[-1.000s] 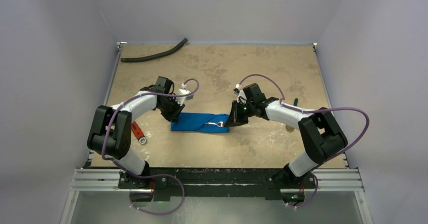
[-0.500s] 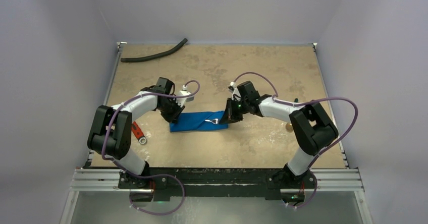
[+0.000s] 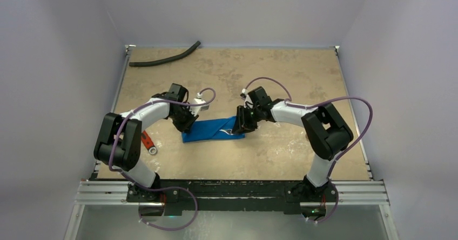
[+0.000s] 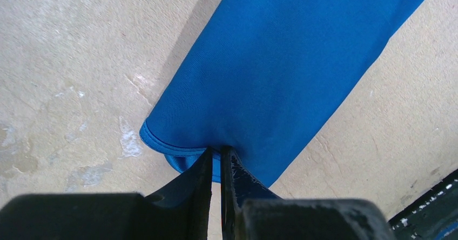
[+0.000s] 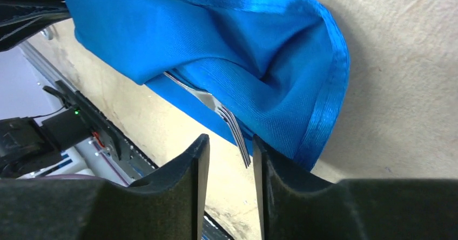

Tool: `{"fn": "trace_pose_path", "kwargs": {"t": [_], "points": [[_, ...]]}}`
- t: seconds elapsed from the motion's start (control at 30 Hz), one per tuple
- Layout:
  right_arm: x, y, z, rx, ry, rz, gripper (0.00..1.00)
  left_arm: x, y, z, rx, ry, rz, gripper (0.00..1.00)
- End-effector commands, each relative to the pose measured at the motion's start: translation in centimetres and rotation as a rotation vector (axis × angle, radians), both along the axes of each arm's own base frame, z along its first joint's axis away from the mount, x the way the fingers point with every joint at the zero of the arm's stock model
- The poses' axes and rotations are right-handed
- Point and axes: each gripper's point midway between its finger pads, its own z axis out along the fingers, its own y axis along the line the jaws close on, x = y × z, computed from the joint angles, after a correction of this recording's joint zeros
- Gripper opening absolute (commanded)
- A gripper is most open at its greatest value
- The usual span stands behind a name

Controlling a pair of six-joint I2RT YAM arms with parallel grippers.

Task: Fold the napkin into a case and place the utensils inside
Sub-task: Insert the fork into the folded napkin, then pick up the spoon from the corner of the board.

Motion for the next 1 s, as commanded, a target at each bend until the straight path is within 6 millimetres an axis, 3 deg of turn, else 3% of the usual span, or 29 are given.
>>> {"fn": "trace_pose_path", "kwargs": {"t": [0.0,0.13,0.37,0.5,0.63,0.73,0.87,0.97], "points": [[1.4,-0.5,0.8,-0.071,-0.069,-0.013,0.43,-0.1,-0.5,0.5,-0.013,0.024,-0.035,0.1],[2.1,-0.9,2.3,-0.089,-0.113,-0.041,0.67,0.0,-0.7,1.4,-0.018,0.053,-0.056,0.11],[2.0,-2.5,5.6,-0.116,-0.166,-0.081,0.92,0.4,-0.9,3.8,-0.035,0.047,-0.059,0.19],[2.0,-4.2,6.5,-0.149,-0.192,-0.113,0.93,1.1,-0.9,5.4,-0.052,0.05,-0.05,0.22],[1.1,-5.7,5.8,-0.205,-0.187,-0.124,0.76,1.7,-1.3,6.4,-0.071,0.048,-0.045,0.23],[1.9,-9.5,5.8,-0.278,-0.204,-0.241,0.77,2.3,-1.5,7.0,-0.075,0.04,-0.04,0.23],[4.1,-18.6,5.8,-0.365,-0.216,-0.578,0.88,3.6,-1.6,7.9,-0.075,0.024,-0.039,0.27],[4.7,-23.7,5.4,-0.427,-0.222,-0.771,0.91,4.7,-1.7,8.7,-0.084,0.008,-0.033,0.32]]}}
